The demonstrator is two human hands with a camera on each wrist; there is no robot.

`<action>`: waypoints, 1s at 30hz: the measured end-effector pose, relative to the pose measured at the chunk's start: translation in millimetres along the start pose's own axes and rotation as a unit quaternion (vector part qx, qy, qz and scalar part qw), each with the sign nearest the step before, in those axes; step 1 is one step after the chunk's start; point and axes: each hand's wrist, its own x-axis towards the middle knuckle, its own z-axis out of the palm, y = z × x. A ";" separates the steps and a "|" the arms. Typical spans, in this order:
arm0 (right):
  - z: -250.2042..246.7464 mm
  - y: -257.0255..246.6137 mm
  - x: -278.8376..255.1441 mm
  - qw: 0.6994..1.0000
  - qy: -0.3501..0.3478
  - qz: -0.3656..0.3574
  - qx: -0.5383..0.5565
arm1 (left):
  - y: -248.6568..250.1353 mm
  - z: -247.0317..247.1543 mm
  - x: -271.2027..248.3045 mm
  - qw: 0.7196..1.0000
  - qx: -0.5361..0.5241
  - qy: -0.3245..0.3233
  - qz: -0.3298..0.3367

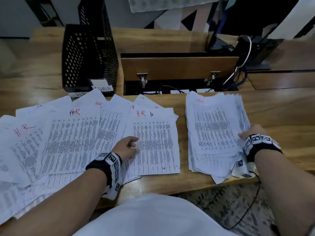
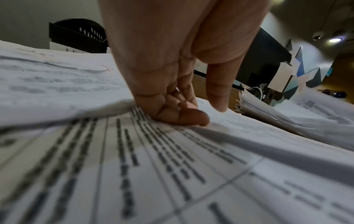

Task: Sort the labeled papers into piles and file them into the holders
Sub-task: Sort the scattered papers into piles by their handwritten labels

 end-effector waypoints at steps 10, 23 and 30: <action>-16.8 -68.3 -46.8 0.981 0.162 -0.094 0.046 | -0.6 -92.6 -18.0 0.972 -0.142 0.188 0.000; 176.5 -178.1 -201.6 0.924 -0.187 -0.299 -0.146 | -97.2 -222.2 -44.1 0.901 0.159 0.358 -0.184; 191.9 -189.8 -193.0 0.955 -0.135 -0.232 -0.124 | -98.4 -235.1 -25.5 0.954 0.103 0.253 -0.122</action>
